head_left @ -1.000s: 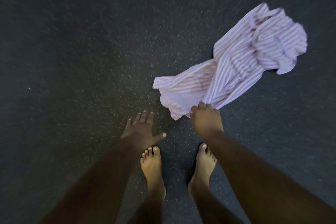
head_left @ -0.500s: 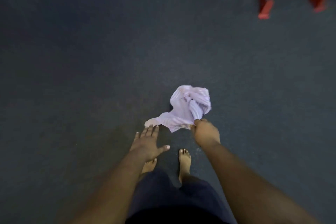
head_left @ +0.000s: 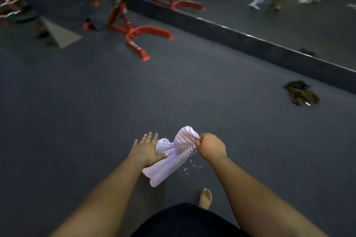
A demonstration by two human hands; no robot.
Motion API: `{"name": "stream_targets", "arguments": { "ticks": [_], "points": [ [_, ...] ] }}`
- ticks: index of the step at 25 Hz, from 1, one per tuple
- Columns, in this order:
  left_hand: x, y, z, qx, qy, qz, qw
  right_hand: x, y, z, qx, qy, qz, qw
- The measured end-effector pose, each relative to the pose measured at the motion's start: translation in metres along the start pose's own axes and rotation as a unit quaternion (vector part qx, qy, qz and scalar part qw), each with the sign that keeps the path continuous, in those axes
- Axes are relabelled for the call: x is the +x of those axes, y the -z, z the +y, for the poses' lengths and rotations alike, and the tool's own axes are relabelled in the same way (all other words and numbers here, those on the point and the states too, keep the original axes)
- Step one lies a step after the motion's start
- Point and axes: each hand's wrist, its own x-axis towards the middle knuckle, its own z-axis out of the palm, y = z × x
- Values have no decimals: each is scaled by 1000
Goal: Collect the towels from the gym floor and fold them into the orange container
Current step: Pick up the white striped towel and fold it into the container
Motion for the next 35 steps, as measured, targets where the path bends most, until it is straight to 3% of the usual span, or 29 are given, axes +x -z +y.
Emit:
{"name": "stream_targets", "arguments": {
  "ticks": [9,18,26,35],
  "points": [
    [-29,-20,245,183,-250,-10,951,-159,48,227,102,-254,132,953],
    [-145,-148,552,240,-442,-28,864,-382,60,473,158,-428,237,858],
    [-254,-260,792,318,-585,-56,744,-566,57,653,166,-582,317,730],
    [-359,-385,1046,372,-704,-99,597,-713,61,830,175,-713,326,596]
  ]
}}
